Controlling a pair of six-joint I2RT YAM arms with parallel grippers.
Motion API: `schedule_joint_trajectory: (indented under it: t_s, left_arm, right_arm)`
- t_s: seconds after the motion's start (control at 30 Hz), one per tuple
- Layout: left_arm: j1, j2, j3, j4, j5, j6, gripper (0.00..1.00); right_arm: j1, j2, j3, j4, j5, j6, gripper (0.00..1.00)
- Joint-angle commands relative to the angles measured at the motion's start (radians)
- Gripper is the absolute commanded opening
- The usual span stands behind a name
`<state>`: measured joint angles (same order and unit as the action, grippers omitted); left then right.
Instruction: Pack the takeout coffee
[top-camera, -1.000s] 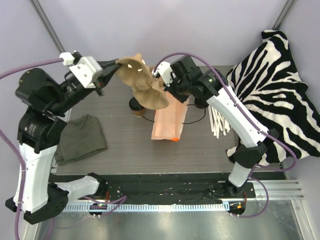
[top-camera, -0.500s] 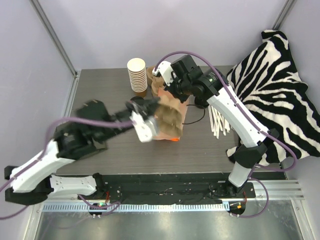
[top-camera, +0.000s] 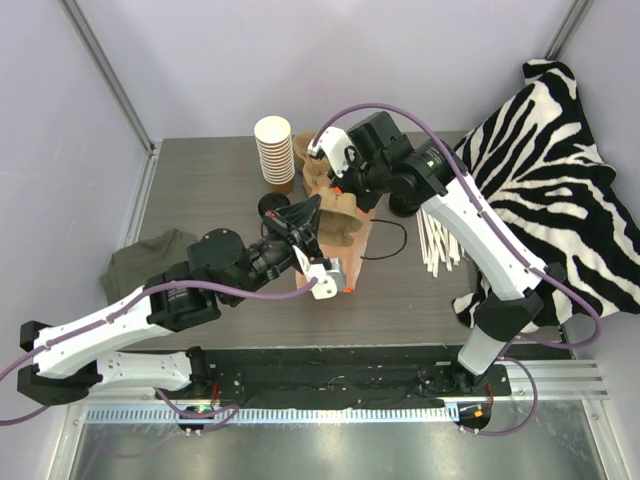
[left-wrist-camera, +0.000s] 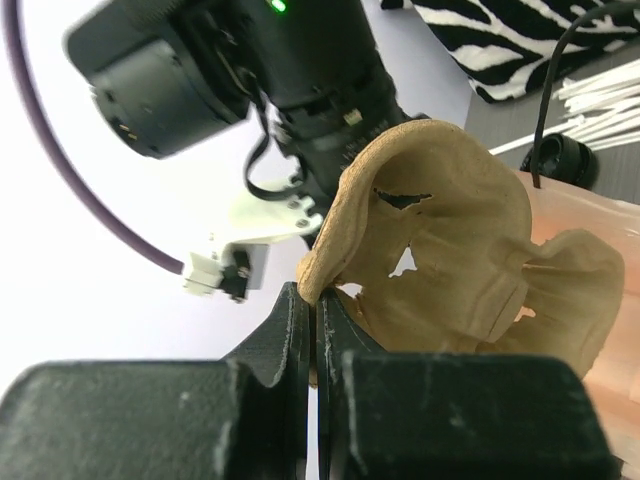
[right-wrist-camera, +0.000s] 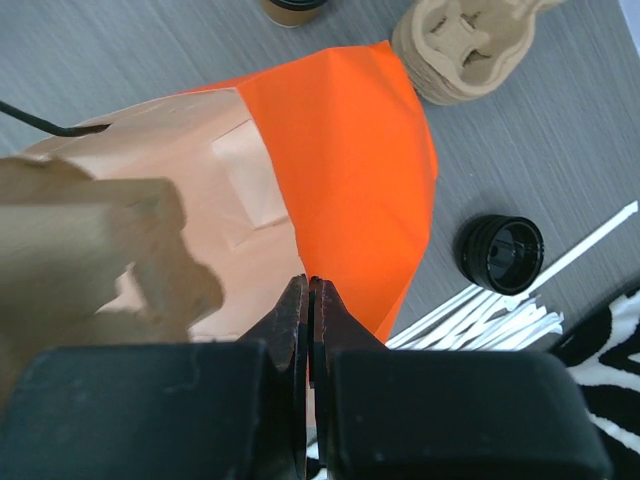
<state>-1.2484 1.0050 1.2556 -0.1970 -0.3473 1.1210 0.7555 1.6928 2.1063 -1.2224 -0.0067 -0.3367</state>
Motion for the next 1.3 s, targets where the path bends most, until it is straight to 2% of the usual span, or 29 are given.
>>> schedule_joint_trajectory:
  t_s: [0.0,0.27,0.43,0.67,0.83,0.97,1.27]
  left_arm:
    - [-0.005,-0.003,-0.016,0.065,-0.038,0.004,0.0]
    - [-0.005,0.011,-0.018,0.002,-0.039,-0.045,0.0]
    - [-0.013,-0.023,-0.068,-0.021,-0.035,-0.066,0.0]
    - [-0.031,-0.003,-0.025,-0.094,-0.056,-0.135,0.0]
    - [-0.029,-0.017,-0.079,-0.145,-0.081,-0.22,0.0]
    - [-0.029,-0.029,-0.111,-0.136,-0.09,-0.231,0.0]
    - [-0.029,-0.055,-0.061,-0.366,0.017,-0.285,0.0]
  right_arm:
    - [0.004,-0.064,0.003,-0.022,-0.088,0.002,0.01]
    - [0.004,-0.096,0.015,-0.052,-0.197,0.021,0.01]
    - [0.004,-0.117,0.0,-0.062,-0.236,0.025,0.01]
    - [0.004,-0.11,-0.002,-0.077,-0.305,0.065,0.01]
    - [0.002,-0.124,-0.038,-0.08,-0.337,0.061,0.01]
    - [0.004,-0.117,-0.034,-0.083,-0.346,0.061,0.01]
    - [0.004,-0.124,-0.02,-0.111,-0.42,0.057,0.01]
